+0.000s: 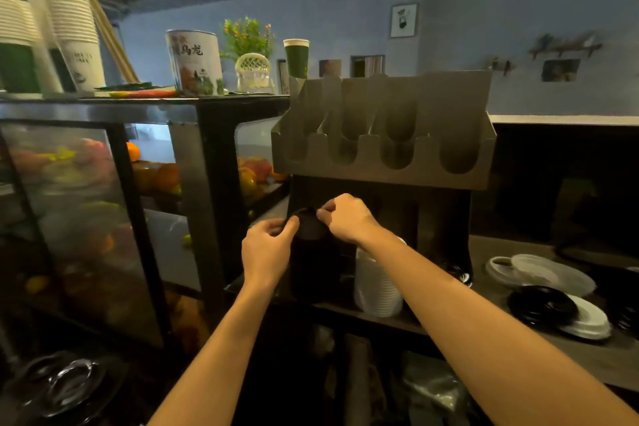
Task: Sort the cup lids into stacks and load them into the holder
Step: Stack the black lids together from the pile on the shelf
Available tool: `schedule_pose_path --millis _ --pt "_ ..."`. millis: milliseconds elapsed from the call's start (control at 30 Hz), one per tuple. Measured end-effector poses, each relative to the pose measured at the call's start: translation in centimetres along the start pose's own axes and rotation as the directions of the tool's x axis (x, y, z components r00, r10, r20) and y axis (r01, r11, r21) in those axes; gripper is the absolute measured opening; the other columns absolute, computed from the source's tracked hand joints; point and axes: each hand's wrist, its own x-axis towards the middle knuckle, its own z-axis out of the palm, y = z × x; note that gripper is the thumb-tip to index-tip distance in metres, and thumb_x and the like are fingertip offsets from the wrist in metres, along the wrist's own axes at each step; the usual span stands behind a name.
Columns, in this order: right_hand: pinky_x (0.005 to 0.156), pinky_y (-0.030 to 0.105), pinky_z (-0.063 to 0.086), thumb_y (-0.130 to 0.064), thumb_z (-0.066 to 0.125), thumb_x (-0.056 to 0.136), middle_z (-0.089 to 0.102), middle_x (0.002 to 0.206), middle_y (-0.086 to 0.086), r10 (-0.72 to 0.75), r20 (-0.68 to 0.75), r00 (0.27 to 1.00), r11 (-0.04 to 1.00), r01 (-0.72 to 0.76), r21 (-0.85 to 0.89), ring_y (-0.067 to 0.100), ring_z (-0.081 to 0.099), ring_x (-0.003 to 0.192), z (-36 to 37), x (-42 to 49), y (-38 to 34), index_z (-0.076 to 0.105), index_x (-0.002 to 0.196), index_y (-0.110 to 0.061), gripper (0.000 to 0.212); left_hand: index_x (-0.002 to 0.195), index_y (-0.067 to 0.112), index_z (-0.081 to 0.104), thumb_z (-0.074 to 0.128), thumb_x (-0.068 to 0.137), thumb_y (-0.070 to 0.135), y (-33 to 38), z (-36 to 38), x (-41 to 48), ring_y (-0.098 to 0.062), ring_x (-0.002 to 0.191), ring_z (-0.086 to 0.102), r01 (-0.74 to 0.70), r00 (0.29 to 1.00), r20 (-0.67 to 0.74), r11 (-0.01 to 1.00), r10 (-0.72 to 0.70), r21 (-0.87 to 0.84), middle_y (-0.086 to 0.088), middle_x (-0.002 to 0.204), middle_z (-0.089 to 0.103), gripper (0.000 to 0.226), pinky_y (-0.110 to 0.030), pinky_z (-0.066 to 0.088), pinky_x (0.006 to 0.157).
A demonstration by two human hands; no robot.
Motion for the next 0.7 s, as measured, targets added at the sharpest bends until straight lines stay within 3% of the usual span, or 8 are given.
schedule_pose_path --millis 67,200,367,600,700 --pt "0.092 0.038 0.055 -0.035 0.054 0.103 0.068 0.119 0.008 0.017 -0.01 1.0 0.996 -0.018 -0.089 0.026 0.064 0.109 0.6 0.4 0.1 0.065 0.129 -0.017 0.034 0.126 0.012 0.069 0.069 0.093 0.047 -0.7 0.5 0.2 -0.012 0.106 0.064 0.024 0.999 0.039 1.0 -0.024 0.007 0.001 0.117 0.071 0.048 -0.032 0.053 0.096" --pt "0.086 0.039 0.056 -0.039 0.053 0.102 0.069 0.104 0.007 0.06 0.01 0.998 0.98 -0.057 -0.19 0.025 0.066 0.098 1.1 0.7 0.5 0.07 0.118 -0.016 0.032 0.129 0.015 0.061 0.067 0.096 0.043 -2.0 1.5 0.3 -0.015 0.105 0.062 0.154 0.984 0.102 0.986 -0.146 -0.072 0.001 0.114 0.066 0.043 -0.03 0.049 0.087" --pt "0.085 0.039 0.057 -0.041 0.057 0.1 0.069 0.095 0.005 0.096 0.069 0.993 0.981 -0.082 -0.174 0.02 0.066 0.089 1.5 1.2 0.9 0.071 0.109 -0.016 0.03 0.121 0.018 0.064 0.066 0.096 0.04 -3.5 2.2 0.7 -0.01 0.098 0.06 0.22 0.97 0.136 0.966 -0.202 -0.137 0.005 0.106 0.064 0.033 -0.031 0.046 0.086" --pt "0.094 0.04 0.054 -0.037 0.062 0.098 0.067 0.112 0.008 0.154 0.111 0.982 0.981 -0.138 -0.135 0.023 0.063 0.102 0.7 1.3 0.7 0.067 0.121 -0.015 0.032 0.12 0.023 0.065 0.068 0.095 0.033 -3.0 3.2 0.5 -0.015 0.103 0.062 0.244 0.968 0.119 0.947 -0.223 -0.21 0.003 0.109 0.064 0.027 -0.031 0.051 0.086" --pt "0.096 0.042 0.054 -0.037 0.062 0.098 0.066 0.114 0.009 0.174 0.098 0.98 0.976 -0.158 -0.15 0.025 0.063 0.106 1.0 1.4 0.7 0.066 0.124 -0.015 0.035 0.118 0.022 0.066 0.068 0.096 0.029 -2.6 3.3 0.6 -0.005 0.093 0.058 0.211 0.976 0.099 0.959 -0.195 -0.191 0.009 0.1 0.061 0.024 -0.021 0.044 0.072"
